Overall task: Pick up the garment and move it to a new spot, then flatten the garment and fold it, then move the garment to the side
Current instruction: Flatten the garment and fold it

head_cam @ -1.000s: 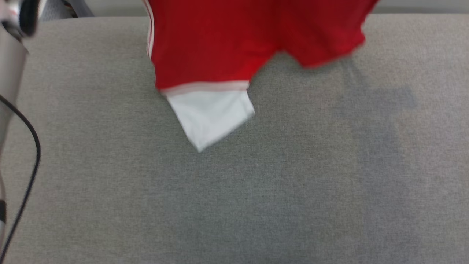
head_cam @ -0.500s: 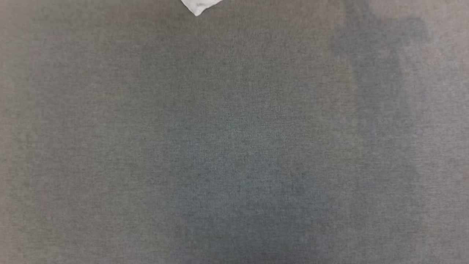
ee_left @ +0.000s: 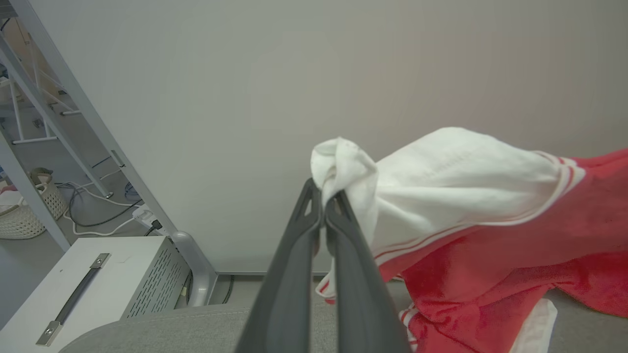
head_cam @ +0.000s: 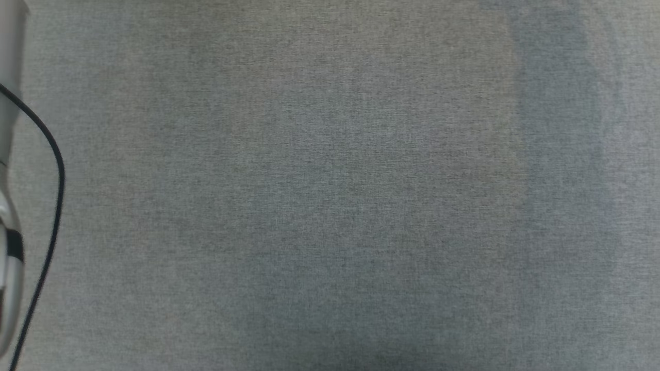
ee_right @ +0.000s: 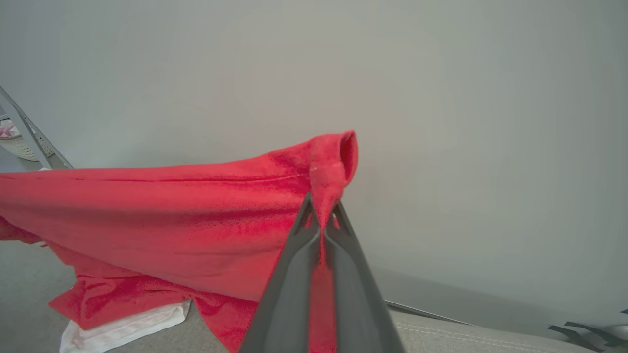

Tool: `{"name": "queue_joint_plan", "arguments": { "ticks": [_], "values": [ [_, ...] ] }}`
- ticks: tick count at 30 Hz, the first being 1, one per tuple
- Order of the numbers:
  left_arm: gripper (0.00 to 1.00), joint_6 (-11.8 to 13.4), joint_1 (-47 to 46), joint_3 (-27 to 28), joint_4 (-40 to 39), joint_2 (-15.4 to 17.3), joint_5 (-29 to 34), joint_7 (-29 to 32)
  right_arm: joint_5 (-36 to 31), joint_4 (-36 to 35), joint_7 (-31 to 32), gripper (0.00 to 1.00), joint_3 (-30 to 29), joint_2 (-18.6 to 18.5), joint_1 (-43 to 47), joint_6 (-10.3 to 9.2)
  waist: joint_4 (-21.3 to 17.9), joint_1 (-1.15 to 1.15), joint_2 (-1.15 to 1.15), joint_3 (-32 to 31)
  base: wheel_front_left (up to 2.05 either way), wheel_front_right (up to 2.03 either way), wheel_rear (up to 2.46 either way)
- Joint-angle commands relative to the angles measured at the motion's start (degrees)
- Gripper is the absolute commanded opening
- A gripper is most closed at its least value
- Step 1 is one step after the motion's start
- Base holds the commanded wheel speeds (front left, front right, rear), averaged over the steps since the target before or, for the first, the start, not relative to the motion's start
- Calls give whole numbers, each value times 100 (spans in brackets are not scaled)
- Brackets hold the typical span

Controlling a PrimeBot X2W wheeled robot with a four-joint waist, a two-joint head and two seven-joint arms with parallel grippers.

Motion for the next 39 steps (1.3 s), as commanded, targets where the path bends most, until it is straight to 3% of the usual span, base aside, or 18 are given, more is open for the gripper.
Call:
{"name": "queue_joint_plan", "arguments": {
  "ticks": [1, 11, 20, 30, 39],
  "values": [
    [0, -50, 231, 35, 45, -46, -117, -64, 97, -13, -58, 0, 103, -47, 259, -9, 63, -1, 0, -25, 0, 0, 0],
    [0, -150, 2162, 34, -253, -215, -827, -368, 984, -536, -249, 0, 824, -552, 2344, -9, 223, -1, 0, -496, 0, 0, 0],
    [0, -133, 4067, -86, -732, 10, -1035, -470, 1746, -1210, -429, 0, 975, -1015, 4330, -9, 173, -1, 0, -1328, 0, 0, 0],
    [0, 459, 6099, 73, -2117, 496, -1175, -394, 1983, -2353, -109, 0, 635, -1476, 6223, -9, 124, -1, 0, -2256, 0, 0, 0],
    [0, 1421, 7898, 177, -4050, 1014, -1534, 81, 1685, -3366, 425, 0, -267, -1386, 8123, -9, 202, -1, 0, -2823, 0, 0, 0]
  ]
}}
